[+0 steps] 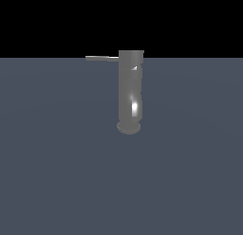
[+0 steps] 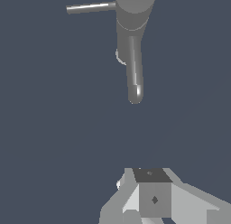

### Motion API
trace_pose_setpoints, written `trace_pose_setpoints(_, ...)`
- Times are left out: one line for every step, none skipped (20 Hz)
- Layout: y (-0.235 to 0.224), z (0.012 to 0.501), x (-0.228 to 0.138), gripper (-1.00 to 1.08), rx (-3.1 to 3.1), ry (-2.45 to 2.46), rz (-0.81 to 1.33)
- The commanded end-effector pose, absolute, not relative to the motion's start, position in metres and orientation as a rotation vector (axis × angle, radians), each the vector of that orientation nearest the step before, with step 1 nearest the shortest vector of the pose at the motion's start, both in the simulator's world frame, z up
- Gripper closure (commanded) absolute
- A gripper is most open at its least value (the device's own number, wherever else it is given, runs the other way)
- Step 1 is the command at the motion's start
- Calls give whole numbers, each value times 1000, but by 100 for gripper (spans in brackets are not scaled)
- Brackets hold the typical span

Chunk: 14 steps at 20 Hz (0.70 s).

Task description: Turn on the faucet by rotating a designated handle.

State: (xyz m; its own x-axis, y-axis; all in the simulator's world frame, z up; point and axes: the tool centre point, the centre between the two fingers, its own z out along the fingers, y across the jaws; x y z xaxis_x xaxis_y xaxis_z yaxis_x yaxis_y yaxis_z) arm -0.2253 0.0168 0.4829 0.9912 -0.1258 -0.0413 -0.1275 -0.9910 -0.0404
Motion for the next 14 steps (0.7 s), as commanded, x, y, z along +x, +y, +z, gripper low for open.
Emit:
trace_pose_setpoints(19,481,-213,108,-3073,273,66)
trace_pose_setpoints(20,480,-207,108,-3065,307,69)
trace_pose_setpoints(21,479,-201,108,-3055,344,72)
trace_pose_setpoints(22,478,-195,108,-3046,381,75)
trace_pose_setpoints(23,477,-188,108,-3036,418,79)
trace_pose_setpoints(24,475,-182,108,-3026,455,82)
trace_pose_setpoints(25,474,-176,108,-3016,493,86)
trace_pose_setpoints(26,472,-170,108,-3006,530,90)
trace_pose_setpoints(27,470,-164,108,-2995,568,94)
trace_pose_setpoints(28,469,-157,108,-2984,606,98)
trace_pose_setpoints(29,467,-151,108,-2973,644,102)
trace_pose_setpoints(30,465,-145,108,-2962,682,106)
trace_pose_setpoints(31,462,-139,108,-2951,720,110)
trace_pose_setpoints(32,460,-133,108,-2939,758,114)
